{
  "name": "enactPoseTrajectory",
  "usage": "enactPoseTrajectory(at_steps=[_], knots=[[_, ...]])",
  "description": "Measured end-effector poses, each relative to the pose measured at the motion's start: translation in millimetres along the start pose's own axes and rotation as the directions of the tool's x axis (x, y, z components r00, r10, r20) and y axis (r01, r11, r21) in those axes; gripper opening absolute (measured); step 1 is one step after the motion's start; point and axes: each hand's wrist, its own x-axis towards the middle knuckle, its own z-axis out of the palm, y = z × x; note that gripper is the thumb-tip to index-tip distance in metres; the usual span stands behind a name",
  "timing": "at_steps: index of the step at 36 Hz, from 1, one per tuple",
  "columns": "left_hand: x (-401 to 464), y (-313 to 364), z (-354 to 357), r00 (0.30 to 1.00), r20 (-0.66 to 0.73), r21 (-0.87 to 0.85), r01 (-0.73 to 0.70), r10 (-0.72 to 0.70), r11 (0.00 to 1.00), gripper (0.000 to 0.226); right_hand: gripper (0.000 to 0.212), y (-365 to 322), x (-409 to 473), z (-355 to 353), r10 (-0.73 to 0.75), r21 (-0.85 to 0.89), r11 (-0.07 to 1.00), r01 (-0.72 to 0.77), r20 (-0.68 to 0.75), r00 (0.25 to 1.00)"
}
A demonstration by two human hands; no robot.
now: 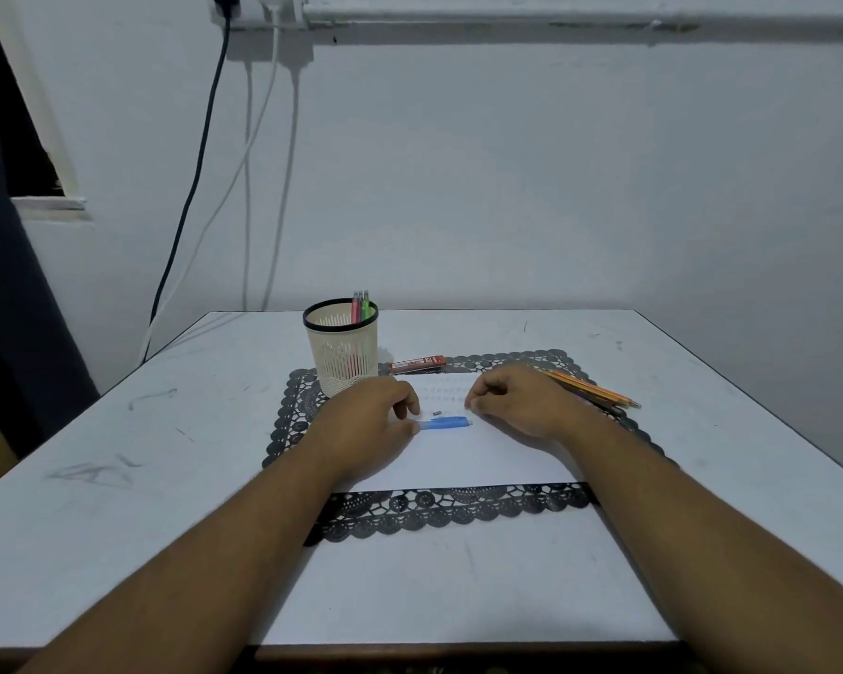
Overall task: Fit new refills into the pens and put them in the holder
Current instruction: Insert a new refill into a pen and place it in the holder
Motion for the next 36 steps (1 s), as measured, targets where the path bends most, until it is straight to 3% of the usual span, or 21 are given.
enactPoseTrajectory(at_steps=[5,14,18,22,30,36], knots=[[0.5,-6.6,-2.2,0.999,0.052,0.026,0.006,-0.007,1.000,0.011,0.011,-7.5,5.7,2.7,0.013,0.102,0.995,-0.006,-0.069,0.998],[2.8,-2.3,2.3,0.999,0.031,0.054,-0.026,0.024,0.998,0.005,0.010,-17.1,57.8,9.6,-0.050,-0.204,0.979,0.017,-0.161,0.986],[2.3,-0.2,2.9,1.000,0.017,0.052,-0.016,0.015,0.999,0.006,0.033,-21.3,81.1,12.5,-0.085,-0.349,0.936,0.043,-0.105,0.991],[2.3,1.7,2.3,0.999,-0.007,0.070,-0.035,0.035,0.997,0.007,0.039,-30.2,99.9,17.2,-0.108,-0.448,0.891,0.070,-0.061,0.992],[4.3,-4.7,3.2,0.998,-0.012,0.053,-0.054,0.054,0.997,0.006,0.012,-23.8,117.7,30.1,-0.154,-0.554,0.828,0.092,-0.066,0.986],[5.2,-6.8,4.7,0.999,0.001,0.030,-0.053,0.053,0.998,0.006,0.008,-19.0,111.0,32.7,-0.279,-0.614,0.773,0.161,-0.102,0.955]])
